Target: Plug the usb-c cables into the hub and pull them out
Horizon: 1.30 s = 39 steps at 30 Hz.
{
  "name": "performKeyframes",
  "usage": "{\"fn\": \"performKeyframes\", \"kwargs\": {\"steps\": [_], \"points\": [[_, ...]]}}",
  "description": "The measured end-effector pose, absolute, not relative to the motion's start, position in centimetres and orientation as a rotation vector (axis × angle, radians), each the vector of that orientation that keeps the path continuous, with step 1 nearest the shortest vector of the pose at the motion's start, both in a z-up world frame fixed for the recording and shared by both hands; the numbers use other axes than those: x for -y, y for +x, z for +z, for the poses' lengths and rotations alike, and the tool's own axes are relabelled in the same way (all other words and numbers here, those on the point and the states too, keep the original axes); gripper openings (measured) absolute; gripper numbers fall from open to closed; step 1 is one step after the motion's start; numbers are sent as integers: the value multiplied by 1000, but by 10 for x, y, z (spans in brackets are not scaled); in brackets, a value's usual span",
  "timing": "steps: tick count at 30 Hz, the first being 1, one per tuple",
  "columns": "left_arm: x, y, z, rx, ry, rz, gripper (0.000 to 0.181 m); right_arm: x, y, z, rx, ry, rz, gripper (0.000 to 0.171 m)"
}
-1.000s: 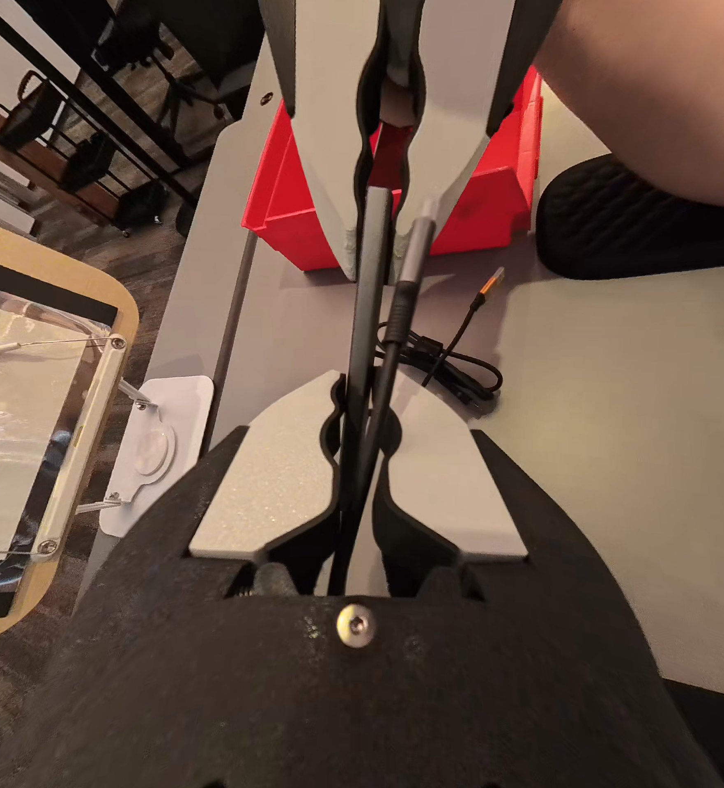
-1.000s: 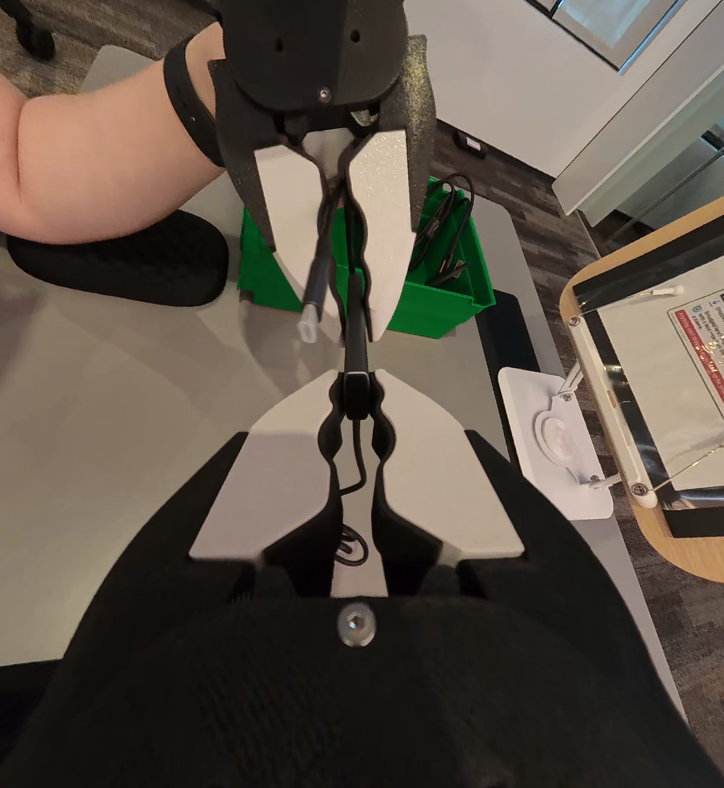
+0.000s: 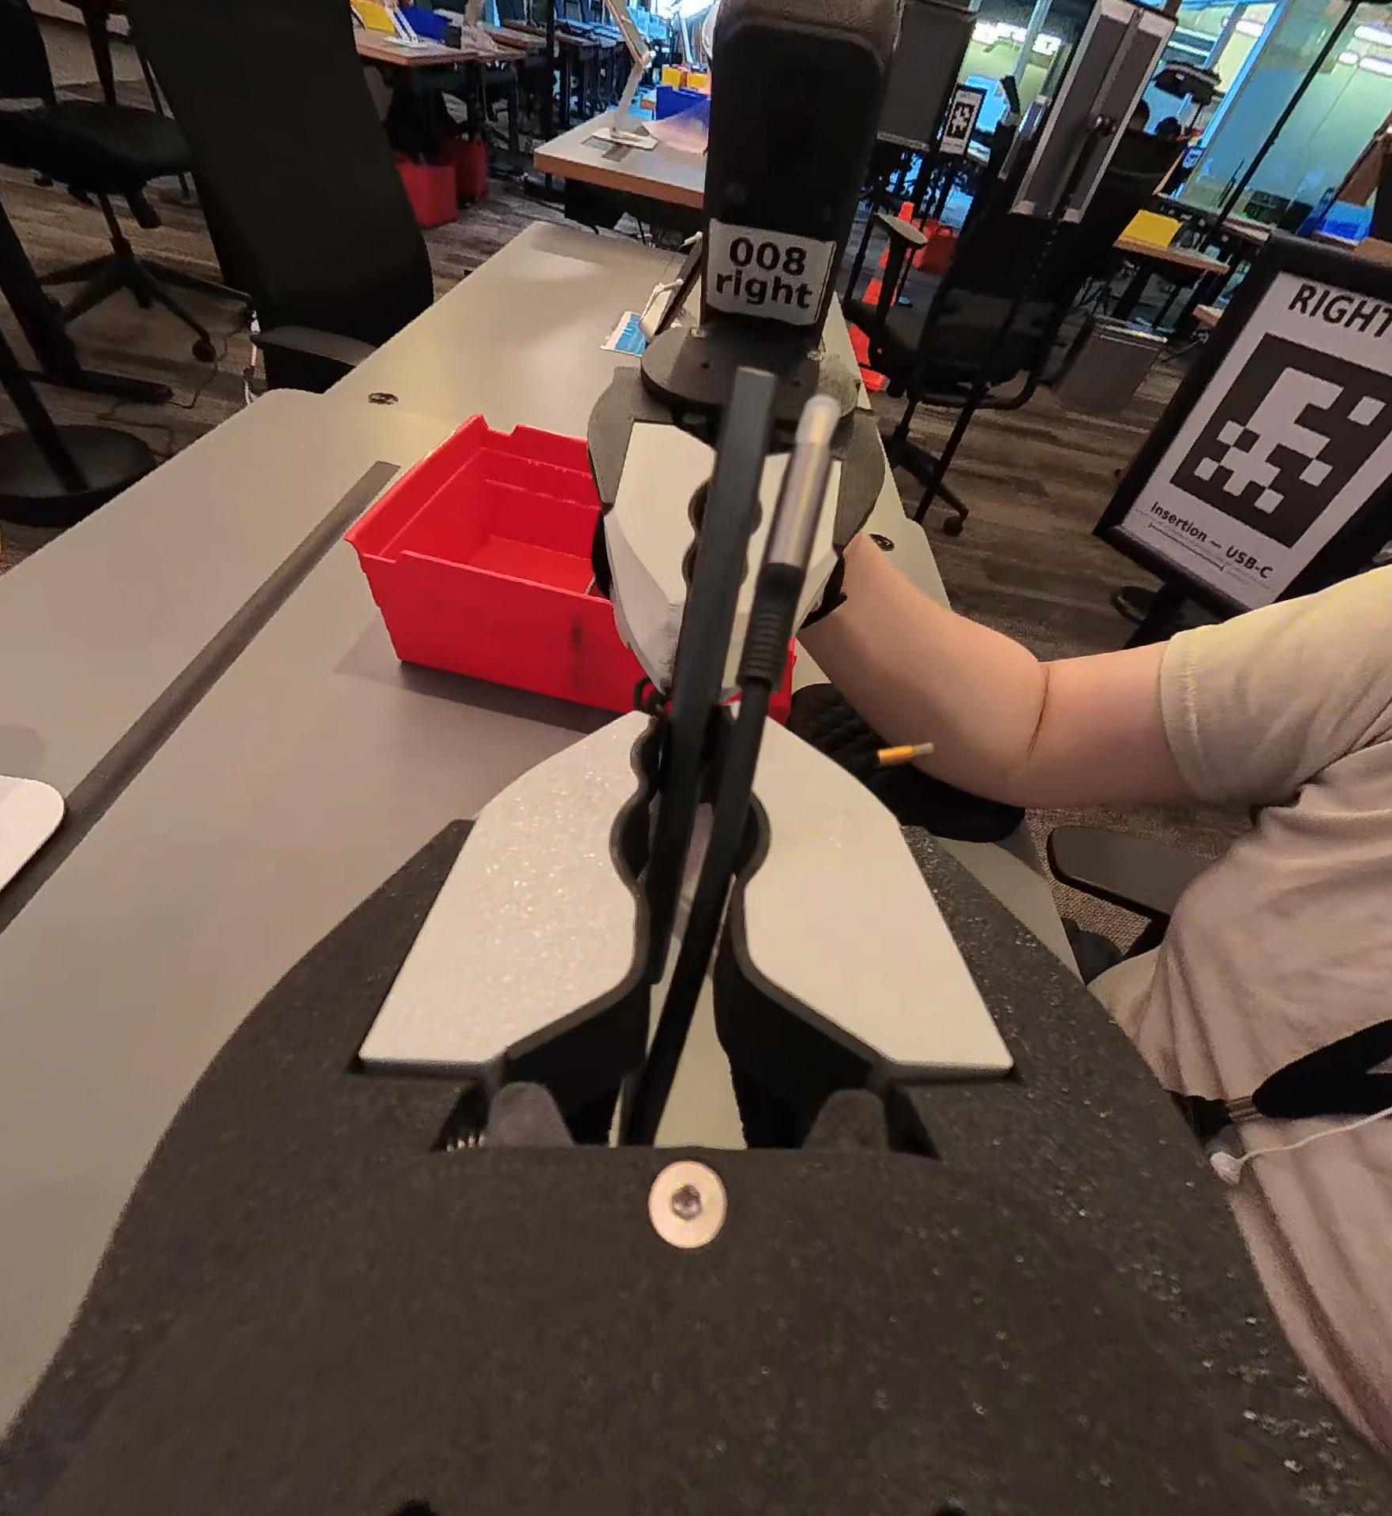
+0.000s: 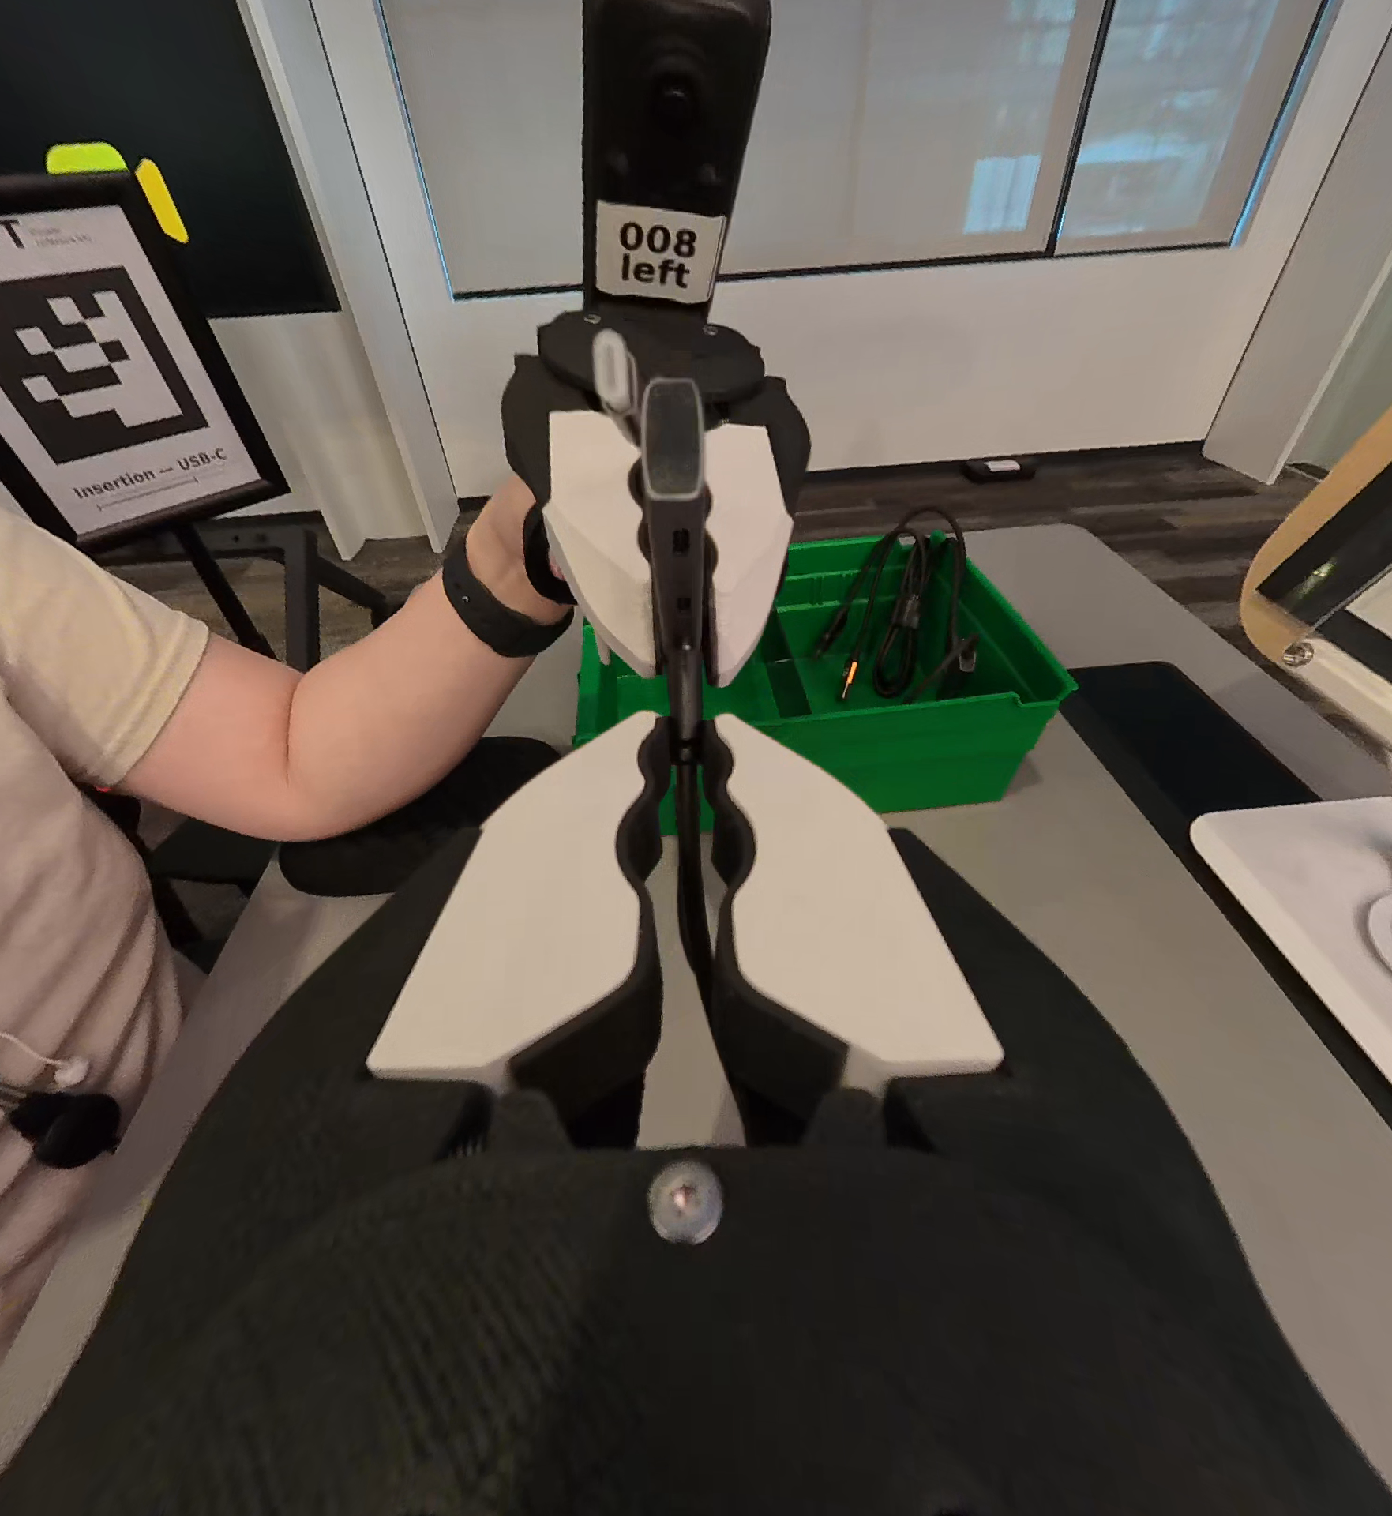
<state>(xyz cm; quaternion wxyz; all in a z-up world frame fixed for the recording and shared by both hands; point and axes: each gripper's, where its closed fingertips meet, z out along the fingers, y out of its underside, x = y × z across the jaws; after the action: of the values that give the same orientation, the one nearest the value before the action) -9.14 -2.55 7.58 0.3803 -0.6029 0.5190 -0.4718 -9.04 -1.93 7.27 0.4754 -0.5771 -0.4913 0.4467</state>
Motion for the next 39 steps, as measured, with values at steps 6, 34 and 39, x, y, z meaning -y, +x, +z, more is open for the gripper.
{"fn": "performKeyframes", "kwargs": {"steps": [6,34,39], "points": [[25,-93,77,-1335,-1502,-1176,18,19,-91,65,1239,-1442,1048,8],[21,-96,96,-1205,-1501,-1316,11,13,-98,101,972,-1287,1222,10],[22,-99,96,-1198,-1514,-1362,11,16,-91,110,1029,-1190,1025,16]]}}
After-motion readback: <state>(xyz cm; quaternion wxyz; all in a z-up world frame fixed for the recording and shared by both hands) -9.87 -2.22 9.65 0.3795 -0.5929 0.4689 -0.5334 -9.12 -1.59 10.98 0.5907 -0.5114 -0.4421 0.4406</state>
